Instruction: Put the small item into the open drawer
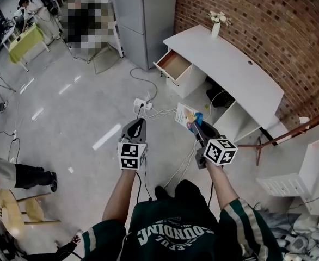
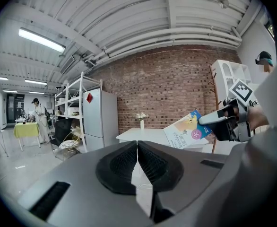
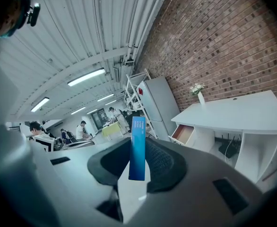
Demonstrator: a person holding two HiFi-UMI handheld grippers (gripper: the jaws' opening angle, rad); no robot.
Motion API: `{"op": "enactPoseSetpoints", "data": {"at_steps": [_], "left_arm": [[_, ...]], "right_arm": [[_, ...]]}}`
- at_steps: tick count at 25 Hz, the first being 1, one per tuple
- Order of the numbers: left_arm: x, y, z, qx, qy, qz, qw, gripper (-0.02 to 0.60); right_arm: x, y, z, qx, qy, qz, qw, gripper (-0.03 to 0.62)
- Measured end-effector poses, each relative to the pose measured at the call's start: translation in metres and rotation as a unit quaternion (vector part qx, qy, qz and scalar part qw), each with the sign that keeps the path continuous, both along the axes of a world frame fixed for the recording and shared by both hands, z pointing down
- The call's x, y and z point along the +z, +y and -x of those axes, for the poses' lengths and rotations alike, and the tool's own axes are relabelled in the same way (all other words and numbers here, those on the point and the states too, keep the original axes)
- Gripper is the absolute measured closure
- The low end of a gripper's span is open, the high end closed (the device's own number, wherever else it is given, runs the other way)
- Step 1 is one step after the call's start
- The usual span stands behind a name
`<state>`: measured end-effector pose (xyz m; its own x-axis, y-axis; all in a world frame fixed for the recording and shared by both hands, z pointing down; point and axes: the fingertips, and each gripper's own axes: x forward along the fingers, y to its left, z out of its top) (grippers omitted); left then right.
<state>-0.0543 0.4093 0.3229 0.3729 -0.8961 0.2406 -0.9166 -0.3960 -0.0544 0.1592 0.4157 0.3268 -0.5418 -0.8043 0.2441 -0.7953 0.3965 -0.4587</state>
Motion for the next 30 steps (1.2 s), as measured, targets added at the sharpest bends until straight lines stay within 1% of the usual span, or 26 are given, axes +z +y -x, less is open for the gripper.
{"op": "enactPoseSetpoints", "data": {"at_steps": [4, 10, 20, 24, 30], "left_arm": [[0.003, -0.008, 0.006, 0.004, 0.003, 0.004, 1.0, 0.563], [0.01, -0.04, 0.003, 0.012, 0.005, 0.007, 0.9999, 0.563], [0.008, -0.132, 0.007, 0.005, 0.004, -0.002, 1.0, 0.563], [0.009, -0.168, 0.008, -0.001, 0.006, 0.003, 1.0, 0.563], [0.013, -0.211, 0.006, -0.011, 0.003, 0.015, 0.9998, 0.563]], "right_arm": [[0.003, -0.005, 0.006, 0.003, 0.002, 0.003, 1.0, 0.484], [0.005, -0.035, 0.004, 0.01, -0.001, -0.001, 1.0, 0.484], [0.009, -0.128, 0.015, -0.004, 0.0, -0.003, 1.0, 0.484], [0.01, -0.166, 0.02, -0.017, 0.007, 0.002, 1.0, 0.484], [0.014, -0.213, 0.021, -0.031, 0.001, 0.012, 0.999, 0.484]]}}
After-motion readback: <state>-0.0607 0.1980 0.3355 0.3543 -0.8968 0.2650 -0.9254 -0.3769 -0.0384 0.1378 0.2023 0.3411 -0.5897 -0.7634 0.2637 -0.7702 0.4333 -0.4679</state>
